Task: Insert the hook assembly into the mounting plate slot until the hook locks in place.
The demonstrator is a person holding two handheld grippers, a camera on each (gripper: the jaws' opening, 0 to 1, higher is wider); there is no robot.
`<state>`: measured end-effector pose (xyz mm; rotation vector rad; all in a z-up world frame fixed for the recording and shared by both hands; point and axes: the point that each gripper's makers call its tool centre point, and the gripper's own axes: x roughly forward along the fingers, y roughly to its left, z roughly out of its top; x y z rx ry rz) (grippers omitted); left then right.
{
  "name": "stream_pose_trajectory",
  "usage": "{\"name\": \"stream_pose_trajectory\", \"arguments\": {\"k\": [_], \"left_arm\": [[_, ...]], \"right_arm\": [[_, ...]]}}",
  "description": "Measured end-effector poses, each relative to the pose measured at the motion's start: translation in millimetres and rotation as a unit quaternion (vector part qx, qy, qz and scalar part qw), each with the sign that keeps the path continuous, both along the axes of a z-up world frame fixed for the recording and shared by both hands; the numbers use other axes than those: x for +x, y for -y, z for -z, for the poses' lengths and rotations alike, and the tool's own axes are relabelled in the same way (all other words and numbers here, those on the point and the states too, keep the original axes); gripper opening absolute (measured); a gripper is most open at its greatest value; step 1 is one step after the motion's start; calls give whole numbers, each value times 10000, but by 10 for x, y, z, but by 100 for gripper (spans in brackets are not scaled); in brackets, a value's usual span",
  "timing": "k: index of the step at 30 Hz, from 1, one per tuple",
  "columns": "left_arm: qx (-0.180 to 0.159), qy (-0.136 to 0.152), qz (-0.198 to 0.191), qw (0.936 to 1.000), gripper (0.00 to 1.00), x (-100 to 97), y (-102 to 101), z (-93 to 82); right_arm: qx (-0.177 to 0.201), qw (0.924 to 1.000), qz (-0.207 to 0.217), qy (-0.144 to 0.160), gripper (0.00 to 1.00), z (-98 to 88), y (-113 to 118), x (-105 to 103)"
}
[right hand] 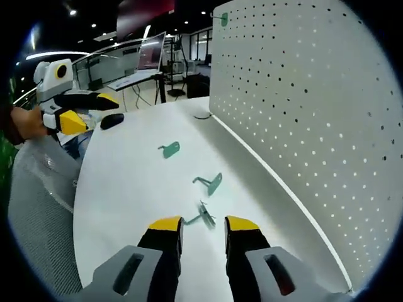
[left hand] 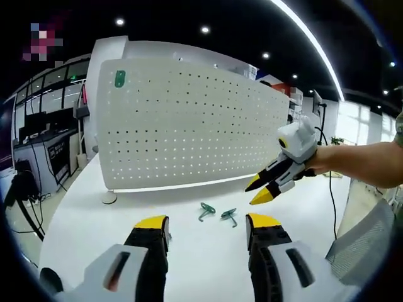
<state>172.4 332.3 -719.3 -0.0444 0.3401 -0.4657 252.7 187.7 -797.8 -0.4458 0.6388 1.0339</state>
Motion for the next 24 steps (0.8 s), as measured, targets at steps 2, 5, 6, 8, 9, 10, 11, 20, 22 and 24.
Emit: {"name": "stream_pose_trajectory", "arguments": {"k": [2, 5, 6, 8, 9, 10, 11, 20, 22, 24], "left_arm": [[4, -45, 41, 10000, 50, -7, 22, 21], [12, -91, 88, 9999, 50, -11, 46, 42], [17, -111, 110, 9999, 50, -15, 55, 54], [30, -139, 145, 9998, 50, -24, 71, 72], [32, -157, 166, 9997, 50, -30, 80, 80], [37, -177, 187, 9997, 49, -38, 90, 88], [44, -183, 194, 9996, 49, -40, 95, 92], [33, -217, 253, 9994, 49, -55, 126, 107], [36, -224, 267, 9994, 48, -59, 133, 110], [33, -238, 276, 9993, 48, -60, 136, 115]], "right_arm": [[-33, 10000, -19, -17, 24, 44, -10, 9], [-94, 9999, -60, -14, 22, 103, -21, 31], [-129, 9999, -80, 1, 21, 125, -24, 43], [-173, 9998, -107, 17, 19, 156, -31, 59], [-185, 9998, -117, 11, 18, 169, -34, 63], [-195, 9997, -129, -3, 16, 185, -37, 67], [-206, 9997, -140, -7, 14, 199, -41, 72], [-433, 9987, -250, 34, 9, 319, -73, 127], [-509, 9983, -290, 75, 9, 340, -69, 140], [-542, 9980, -312, 70, 8, 356, -69, 147]]}}
